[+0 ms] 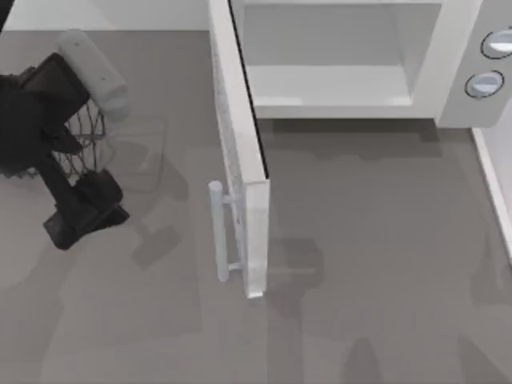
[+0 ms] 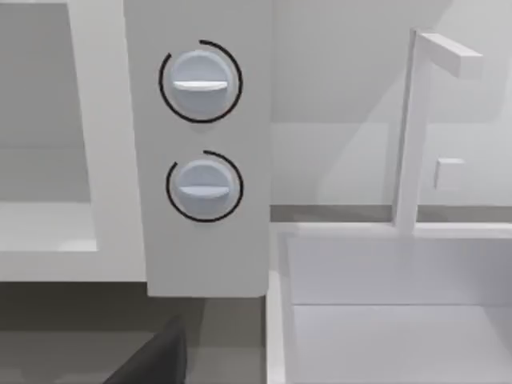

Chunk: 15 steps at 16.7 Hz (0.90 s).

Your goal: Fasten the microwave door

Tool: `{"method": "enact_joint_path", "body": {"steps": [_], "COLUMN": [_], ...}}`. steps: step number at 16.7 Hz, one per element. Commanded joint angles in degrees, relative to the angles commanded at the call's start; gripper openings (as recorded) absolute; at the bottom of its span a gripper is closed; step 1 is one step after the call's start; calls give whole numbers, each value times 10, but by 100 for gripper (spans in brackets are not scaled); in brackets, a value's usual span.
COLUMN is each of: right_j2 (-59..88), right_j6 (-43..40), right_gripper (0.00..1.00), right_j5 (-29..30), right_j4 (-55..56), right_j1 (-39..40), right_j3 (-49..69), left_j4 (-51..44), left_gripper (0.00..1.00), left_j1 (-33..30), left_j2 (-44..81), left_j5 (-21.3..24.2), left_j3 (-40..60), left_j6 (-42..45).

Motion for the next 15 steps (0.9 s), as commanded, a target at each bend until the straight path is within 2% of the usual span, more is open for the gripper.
{"method": "enact_joint_path", "body": {"steps": [4, 8, 11, 15], "right_j2": [0, 0, 0, 0], "right_j6": [0, 0, 0, 0], "right_gripper": [100, 100, 100, 100], "right_j5": [0, 0, 0, 0], "right_j4": [0, 0, 0, 0], "right_j1": [0, 0, 0, 0], "right_j3": [0, 0, 0, 0], "left_j4": [-117, -183, -205, -209], "left_gripper": [100, 100, 100, 100], "left_j1": [-27, -43, -49, -51], "left_j2": [139, 229, 263, 270], "left_j5": [43, 80, 97, 101], "left_j3": [197, 359, 426, 441], "left_j6": [83, 147, 175, 182]}}
